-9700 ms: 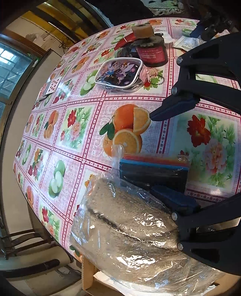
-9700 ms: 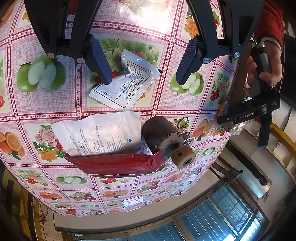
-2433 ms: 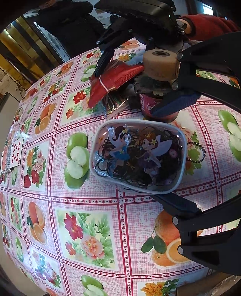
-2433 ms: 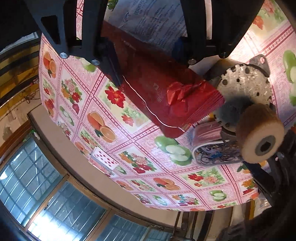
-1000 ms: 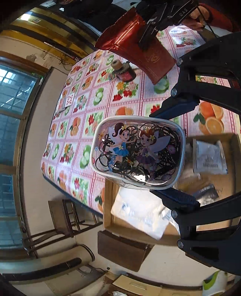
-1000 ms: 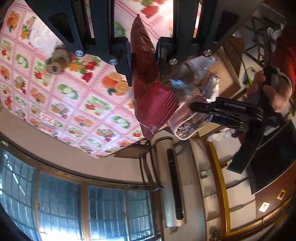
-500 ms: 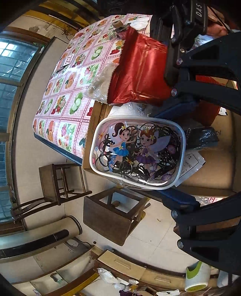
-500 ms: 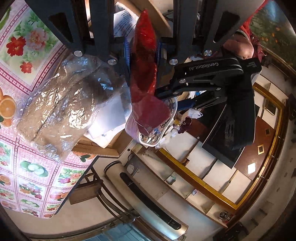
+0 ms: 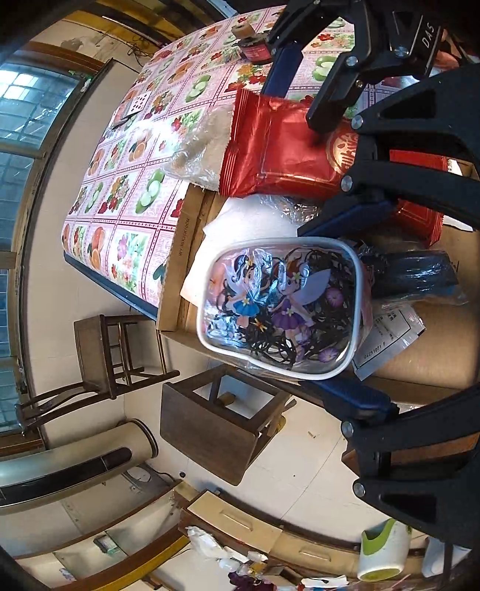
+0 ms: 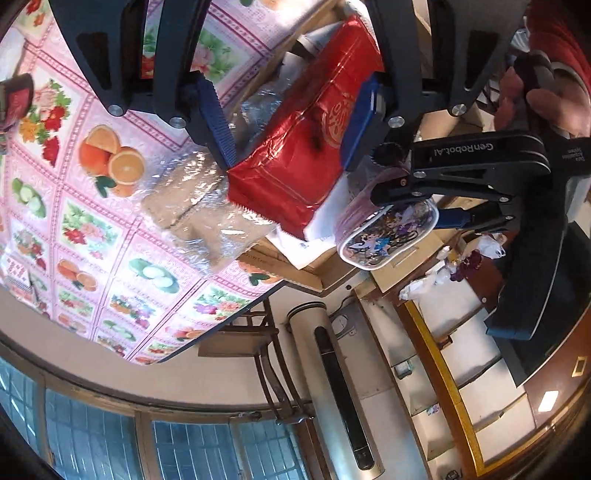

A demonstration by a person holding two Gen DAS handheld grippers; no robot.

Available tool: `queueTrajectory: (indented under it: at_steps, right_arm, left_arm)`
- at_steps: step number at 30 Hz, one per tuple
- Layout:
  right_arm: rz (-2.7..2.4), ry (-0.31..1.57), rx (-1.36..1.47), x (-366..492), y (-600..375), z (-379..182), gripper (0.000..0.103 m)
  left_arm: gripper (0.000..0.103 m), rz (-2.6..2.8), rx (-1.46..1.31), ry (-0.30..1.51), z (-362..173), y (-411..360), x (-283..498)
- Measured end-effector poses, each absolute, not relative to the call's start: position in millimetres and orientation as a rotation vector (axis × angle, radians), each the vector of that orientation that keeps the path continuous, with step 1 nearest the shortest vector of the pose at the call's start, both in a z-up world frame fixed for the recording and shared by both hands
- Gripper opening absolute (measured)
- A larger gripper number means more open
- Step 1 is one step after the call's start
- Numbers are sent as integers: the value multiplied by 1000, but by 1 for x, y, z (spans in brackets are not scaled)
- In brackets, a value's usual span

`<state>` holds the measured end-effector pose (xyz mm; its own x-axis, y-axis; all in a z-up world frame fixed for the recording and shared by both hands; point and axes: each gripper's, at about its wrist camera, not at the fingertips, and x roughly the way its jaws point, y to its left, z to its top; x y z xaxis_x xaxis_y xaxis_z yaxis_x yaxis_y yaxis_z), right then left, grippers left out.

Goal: Organize soft objects
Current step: 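Carry the container and red foil bag into the cardboard box and open both tools, then move both open tools back over the items on the table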

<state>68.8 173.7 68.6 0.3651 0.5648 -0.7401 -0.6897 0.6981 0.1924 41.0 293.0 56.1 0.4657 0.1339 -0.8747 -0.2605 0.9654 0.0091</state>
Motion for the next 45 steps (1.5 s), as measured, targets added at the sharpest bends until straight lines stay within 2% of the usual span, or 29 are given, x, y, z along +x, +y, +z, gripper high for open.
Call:
queueTrajectory:
  at_steps: [3, 5, 18, 20, 23, 29, 36, 45]
  right_arm:
    - [785, 841, -163, 65, 161, 75, 63]
    - [795, 835, -148, 62, 156, 78, 68]
    - [770, 834, -126, 53, 139, 66, 68]
    - [748, 813, -126, 49, 137, 66, 70]
    - [694, 769, -134, 40, 132, 70, 79]
    - [539, 679, -125, 25, 117, 80, 87]
    - [491, 665, -120, 20, 96, 81, 88]
    - [432, 645, -124, 15, 62, 80, 89]
  left_arm:
    - [71, 238, -158, 1052, 61, 296, 39]
    - [71, 245, -164, 1049, 63, 297, 37]
    - [71, 285, -137, 991, 67, 280, 26]
    - [71, 308, -121, 957, 70, 276, 20]
    - [71, 330, -121, 897, 77, 271, 11]
    - [72, 372, -120, 769, 94, 257, -6]
    - [72, 347, -106, 700, 107, 232, -15]
    - [72, 276, -77, 714, 107, 192, -11]
